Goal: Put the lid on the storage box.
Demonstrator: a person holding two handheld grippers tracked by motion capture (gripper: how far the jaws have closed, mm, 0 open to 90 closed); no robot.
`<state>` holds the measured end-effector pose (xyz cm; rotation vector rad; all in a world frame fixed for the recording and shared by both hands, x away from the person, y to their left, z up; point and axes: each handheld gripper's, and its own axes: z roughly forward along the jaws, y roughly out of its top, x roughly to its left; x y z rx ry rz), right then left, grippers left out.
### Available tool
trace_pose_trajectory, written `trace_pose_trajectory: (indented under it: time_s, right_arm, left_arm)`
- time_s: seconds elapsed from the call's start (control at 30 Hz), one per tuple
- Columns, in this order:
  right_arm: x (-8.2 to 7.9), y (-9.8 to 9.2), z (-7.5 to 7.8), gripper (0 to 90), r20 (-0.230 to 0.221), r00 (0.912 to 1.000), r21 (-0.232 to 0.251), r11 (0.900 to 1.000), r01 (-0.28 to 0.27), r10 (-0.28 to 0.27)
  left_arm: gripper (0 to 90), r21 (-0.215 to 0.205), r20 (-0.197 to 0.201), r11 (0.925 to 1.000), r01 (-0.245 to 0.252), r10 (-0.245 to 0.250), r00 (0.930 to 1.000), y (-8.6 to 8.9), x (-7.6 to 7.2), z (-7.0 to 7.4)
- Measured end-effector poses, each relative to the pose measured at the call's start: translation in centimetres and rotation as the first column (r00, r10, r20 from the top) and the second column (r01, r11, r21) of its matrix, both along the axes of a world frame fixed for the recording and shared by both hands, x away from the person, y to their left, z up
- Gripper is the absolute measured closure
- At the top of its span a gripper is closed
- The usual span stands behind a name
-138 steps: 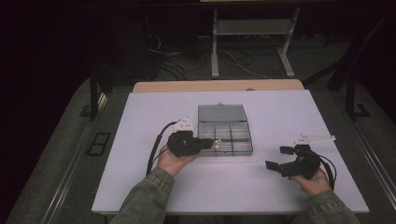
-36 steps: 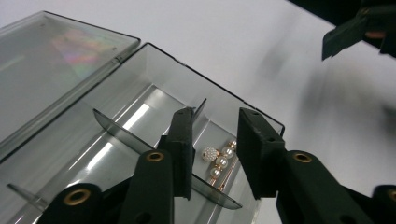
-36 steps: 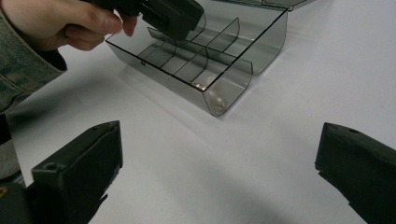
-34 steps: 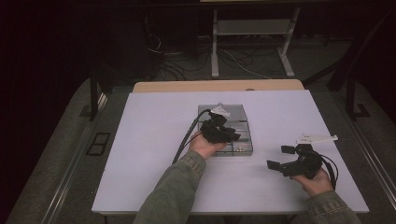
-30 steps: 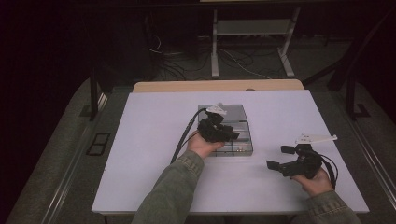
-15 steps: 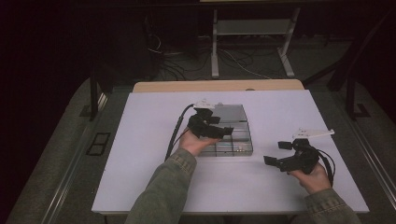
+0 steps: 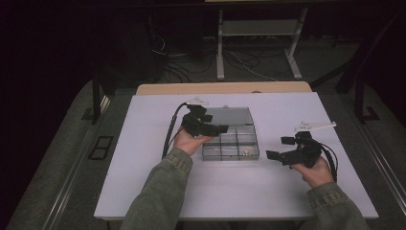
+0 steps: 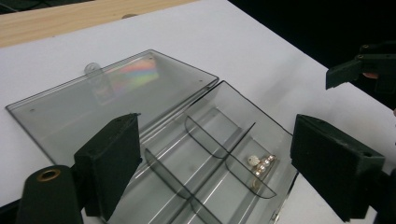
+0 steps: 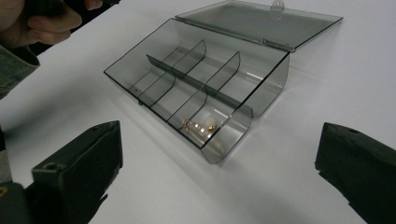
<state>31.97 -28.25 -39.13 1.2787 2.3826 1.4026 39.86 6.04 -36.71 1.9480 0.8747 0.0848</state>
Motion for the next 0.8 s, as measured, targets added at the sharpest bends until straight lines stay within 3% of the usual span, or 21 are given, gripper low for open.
trace_pose_trajectory:
  time_s: [0.17, 0.47, 0.8]
  right_arm:
    - [1.0, 0.0, 0.3, 0.5, -0.004, 1.0, 0.006, 1.0, -0.002, 0.002]
    - [3.1, 0.1, 1.1, 0.5, -0.011, 0.9999, -0.001, 1.0, 0.003, -0.003]
    - [4.9, 0.3, 2.1, 0.5, -0.011, 0.9999, 0.008, 1.0, -0.003, 0.003]
  left_arm:
    - [12.6, -0.014, -0.011, 0.9999, -0.01, 0.01, 0.9999, 1.0, 0.5, 0.1]
    - [0.1, -0.046, -0.033, 0.9988, -0.016, 0.015, 0.9994, 1.9, 1.5, 0.3]
    - [0.0, -0.065, -0.026, 0.9974, -0.033, 0.031, 0.9992, 2.6, 2.6, 0.4]
